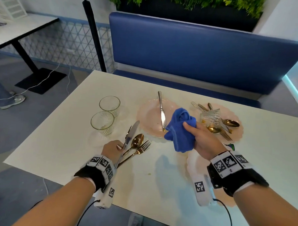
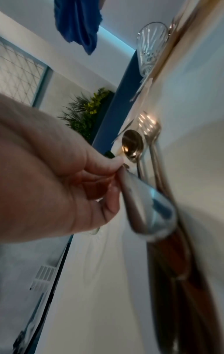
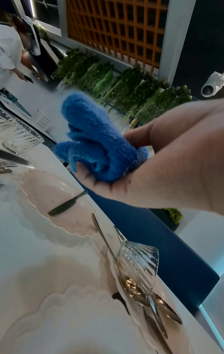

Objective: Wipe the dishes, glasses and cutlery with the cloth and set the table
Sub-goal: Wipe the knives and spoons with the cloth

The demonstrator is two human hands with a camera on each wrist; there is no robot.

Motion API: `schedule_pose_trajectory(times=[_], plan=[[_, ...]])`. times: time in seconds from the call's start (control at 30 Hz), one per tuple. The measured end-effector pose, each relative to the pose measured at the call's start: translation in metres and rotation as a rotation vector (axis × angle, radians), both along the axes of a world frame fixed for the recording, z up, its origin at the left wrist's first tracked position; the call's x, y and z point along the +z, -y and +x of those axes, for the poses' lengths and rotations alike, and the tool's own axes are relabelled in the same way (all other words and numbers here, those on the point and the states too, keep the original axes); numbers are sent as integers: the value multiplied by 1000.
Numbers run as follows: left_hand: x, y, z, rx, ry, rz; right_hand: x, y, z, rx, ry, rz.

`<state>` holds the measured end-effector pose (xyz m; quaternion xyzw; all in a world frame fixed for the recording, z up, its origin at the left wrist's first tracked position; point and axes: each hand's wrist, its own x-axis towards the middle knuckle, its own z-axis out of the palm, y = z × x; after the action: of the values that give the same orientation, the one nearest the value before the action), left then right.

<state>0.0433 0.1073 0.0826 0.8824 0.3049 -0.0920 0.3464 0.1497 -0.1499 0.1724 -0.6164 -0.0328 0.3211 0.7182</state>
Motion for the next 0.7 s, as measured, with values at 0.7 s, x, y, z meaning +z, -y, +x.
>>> schedule_pose_trajectory(times=[0.7], plan=[[-3, 176, 63, -239, -74, -150, 12, 128, 15, -385, -106, 96]])
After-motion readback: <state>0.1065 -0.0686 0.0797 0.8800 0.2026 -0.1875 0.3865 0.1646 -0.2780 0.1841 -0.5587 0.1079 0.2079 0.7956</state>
